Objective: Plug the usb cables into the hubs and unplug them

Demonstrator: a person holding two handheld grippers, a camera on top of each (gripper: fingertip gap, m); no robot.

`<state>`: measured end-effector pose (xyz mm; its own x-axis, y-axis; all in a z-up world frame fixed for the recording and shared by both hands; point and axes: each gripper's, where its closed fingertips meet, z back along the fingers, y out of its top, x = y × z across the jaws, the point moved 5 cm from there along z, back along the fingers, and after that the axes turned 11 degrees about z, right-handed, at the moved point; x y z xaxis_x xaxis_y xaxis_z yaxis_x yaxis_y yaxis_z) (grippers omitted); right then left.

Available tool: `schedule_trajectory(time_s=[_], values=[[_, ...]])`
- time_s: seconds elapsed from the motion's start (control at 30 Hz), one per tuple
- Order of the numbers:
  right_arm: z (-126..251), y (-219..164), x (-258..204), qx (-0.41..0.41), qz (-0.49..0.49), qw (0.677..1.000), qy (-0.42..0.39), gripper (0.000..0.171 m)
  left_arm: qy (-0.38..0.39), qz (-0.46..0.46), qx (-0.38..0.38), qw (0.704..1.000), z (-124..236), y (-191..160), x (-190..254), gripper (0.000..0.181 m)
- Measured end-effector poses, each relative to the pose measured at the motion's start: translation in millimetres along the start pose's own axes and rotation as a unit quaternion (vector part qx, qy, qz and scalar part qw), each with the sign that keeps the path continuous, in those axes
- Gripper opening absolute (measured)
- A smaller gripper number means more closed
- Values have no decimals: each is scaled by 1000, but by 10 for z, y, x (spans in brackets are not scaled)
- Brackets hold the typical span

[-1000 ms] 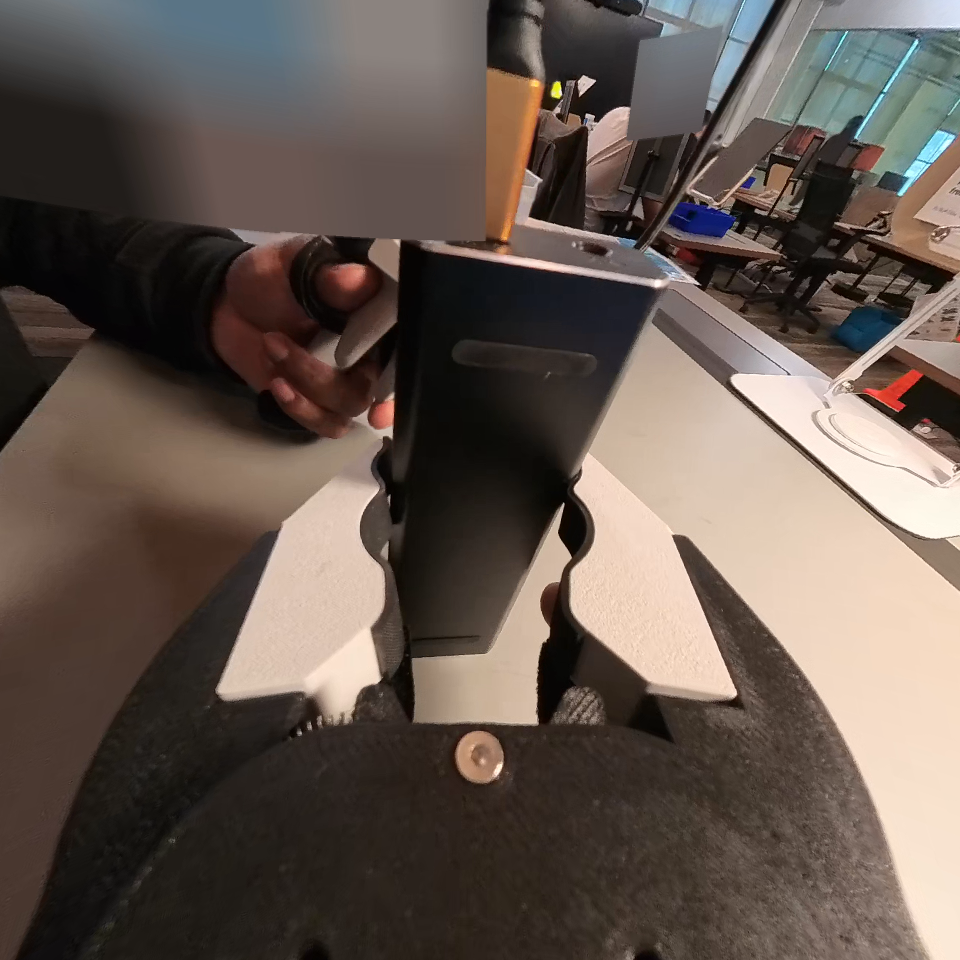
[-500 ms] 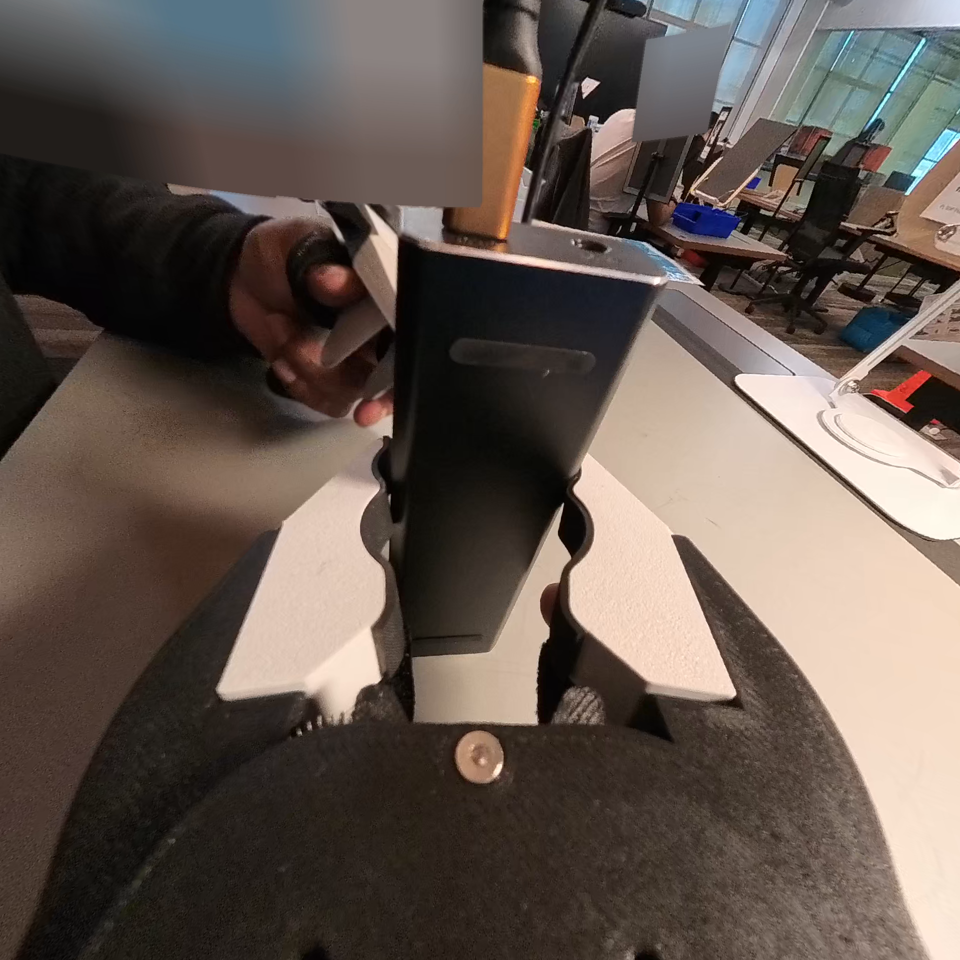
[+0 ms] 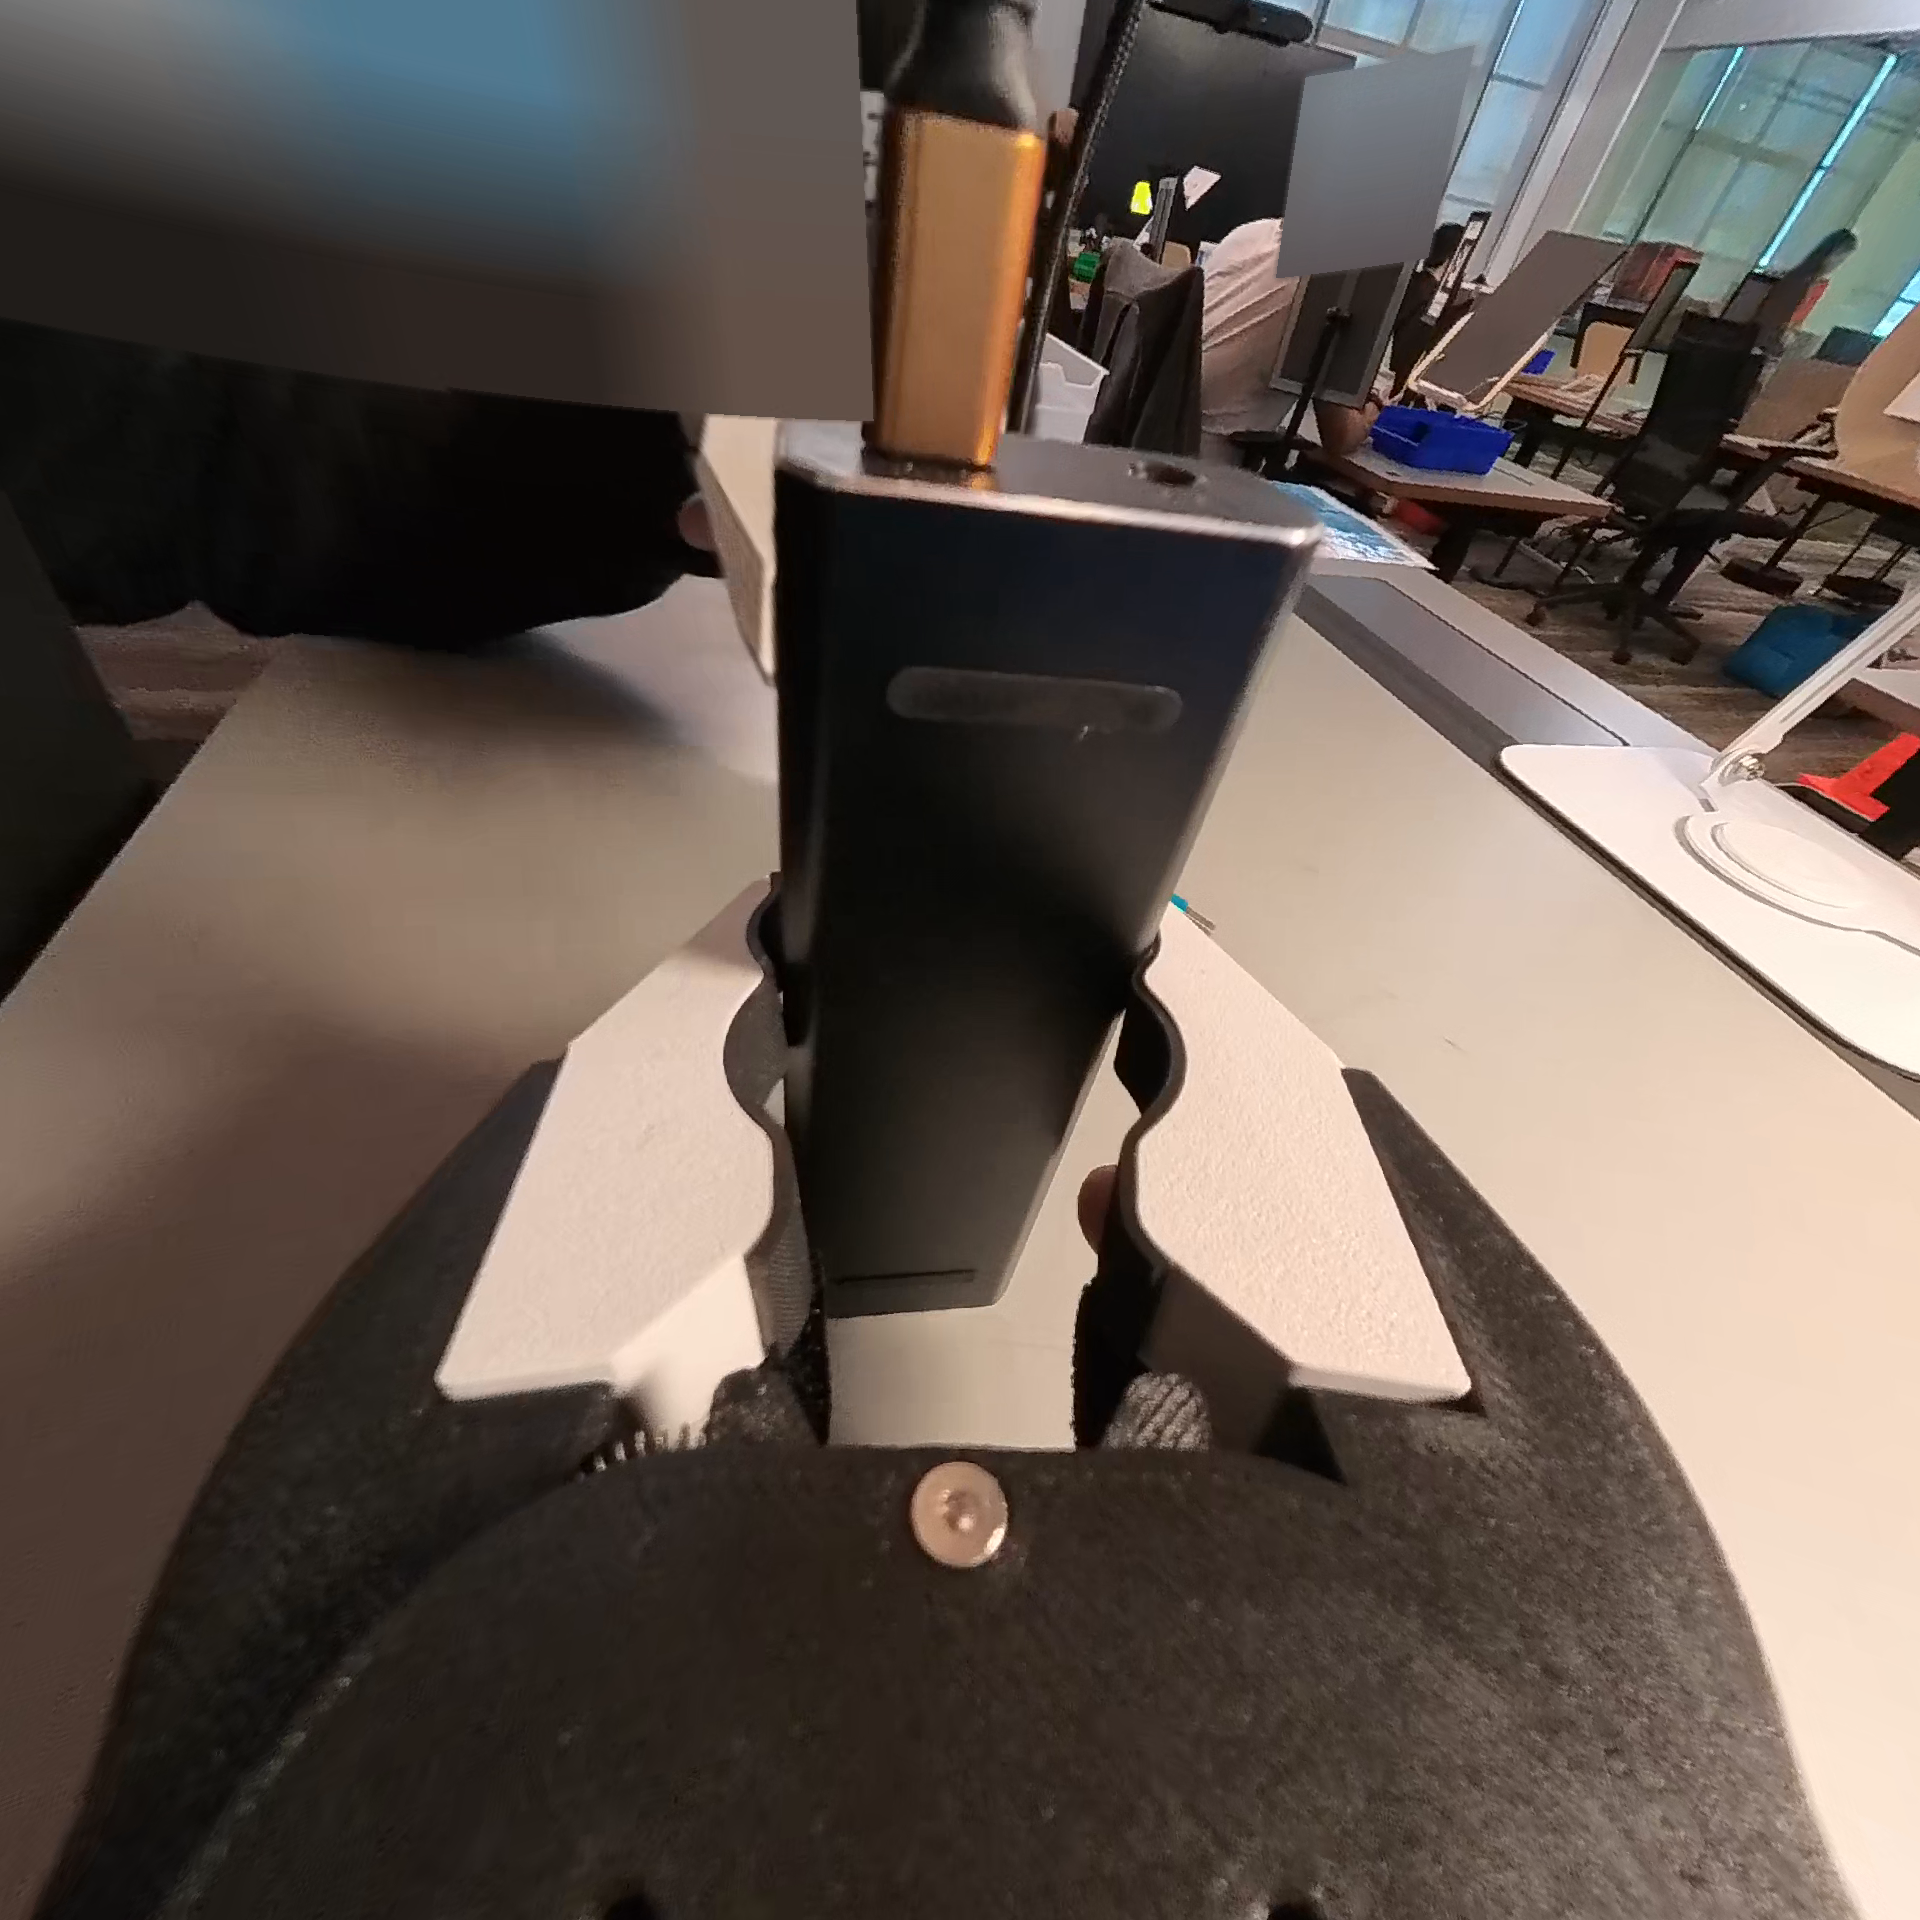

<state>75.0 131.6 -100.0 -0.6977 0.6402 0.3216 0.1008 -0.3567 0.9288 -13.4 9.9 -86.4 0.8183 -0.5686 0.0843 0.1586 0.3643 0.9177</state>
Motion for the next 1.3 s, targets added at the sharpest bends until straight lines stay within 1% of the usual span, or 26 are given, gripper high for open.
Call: schedule_trajectory(time_s=[0.07, 0.17, 0.2, 0.27, 0.3, 0.43, 0.53, 0.77, 1.1, 1.23, 1.3], values=[[1, -2, -1, 3, -4, 1000, 3, 62, -24, -42, 5, 999, -33, 87, -71, 49], [6, -3, -5, 3, -4, 1000, 6, 62, -101, -116, -13, 988, -110, 199, -72, 52], [8, -3, -6, 3, -3, 1000, 7, 62, -129, -136, -24, 982, -135, 228, -54, 52], [14, -3, -10, 2, -2, 1000, 10, 62, -160, -167, -66, 971, -186, 255, -69, 54], [18, -3, -12, 2, -2, 1000, 12, 62, -171, -180, -85, 965, -208, 266, -85, 54], [25, -4, -12, 2, -2, 1000, 18, 62, -227, -203, -120, 945, -294, 306, -98, 54], [23, -4, -12, 2, -3, 1000, 19, 62, -257, -213, -121, 935, -366, 334, -85, 51], [26, -5, -13, 2, -3, 1000, 22, 62, -268, -235, -134, 925, -511, 278, -110, 35], [28, -7, -14, 3, -4, 1000, 23, 62, -262, -242, -124, 926, -472, 310, -59, 30], [28, -6, -15, 1, -2, 1000, 22, 62, -262, -247, -128, 924, -484, 314, -52, 18], [31, -7, -14, 1, -2, 1000, 22, 62, -258, -251, -132, 924, -488, 299, -55, 18]])
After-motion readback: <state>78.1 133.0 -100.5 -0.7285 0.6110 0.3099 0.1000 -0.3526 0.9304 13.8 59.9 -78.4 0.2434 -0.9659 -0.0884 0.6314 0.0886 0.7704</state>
